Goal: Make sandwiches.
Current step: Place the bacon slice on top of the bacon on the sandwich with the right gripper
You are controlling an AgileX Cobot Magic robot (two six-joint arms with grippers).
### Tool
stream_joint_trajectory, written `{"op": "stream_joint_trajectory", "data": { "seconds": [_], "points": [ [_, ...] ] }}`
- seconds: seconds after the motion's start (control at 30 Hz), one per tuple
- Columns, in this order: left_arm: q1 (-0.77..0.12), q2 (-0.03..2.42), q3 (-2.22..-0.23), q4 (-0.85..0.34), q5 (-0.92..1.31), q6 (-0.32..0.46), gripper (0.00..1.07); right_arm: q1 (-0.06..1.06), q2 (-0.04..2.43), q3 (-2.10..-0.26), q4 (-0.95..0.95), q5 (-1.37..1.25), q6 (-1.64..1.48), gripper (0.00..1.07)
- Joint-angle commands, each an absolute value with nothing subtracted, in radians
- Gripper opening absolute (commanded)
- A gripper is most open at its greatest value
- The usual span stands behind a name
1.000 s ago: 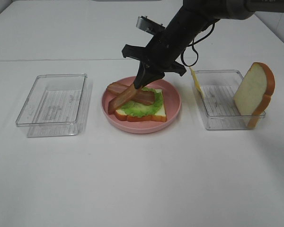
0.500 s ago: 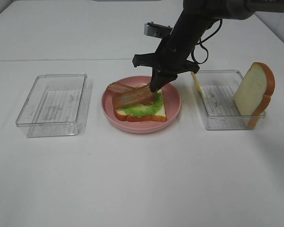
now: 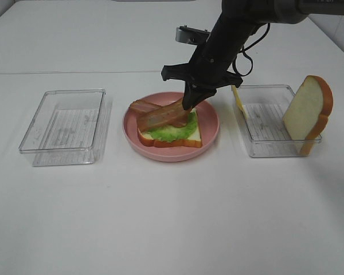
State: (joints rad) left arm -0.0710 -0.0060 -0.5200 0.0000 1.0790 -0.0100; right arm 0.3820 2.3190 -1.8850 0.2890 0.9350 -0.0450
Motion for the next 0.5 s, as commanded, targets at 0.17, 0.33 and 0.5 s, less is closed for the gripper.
{"op": "stream_joint_trajectory", "data": {
  "seconds": [0.17, 0.33, 0.5],
  "points": [
    [-0.076, -0.021, -0.518, -0.006, 1.075, -0.011, 0.98, 0.381, 2.317, -1.887, 0.272, 0.921, -0.044, 0.68],
    [-0.076, -0.021, -0.518, -0.006, 1.075, -0.011, 0.98, 0.381, 2.309, -1.887, 0.271, 0.926, -0.044, 0.80],
    [-0.076, -0.021, -0.518, -0.006, 1.075, -0.011, 0.98, 0.383, 2.273, -1.887, 0.270, 0.932, -0.017, 0.80]
  ]
}}
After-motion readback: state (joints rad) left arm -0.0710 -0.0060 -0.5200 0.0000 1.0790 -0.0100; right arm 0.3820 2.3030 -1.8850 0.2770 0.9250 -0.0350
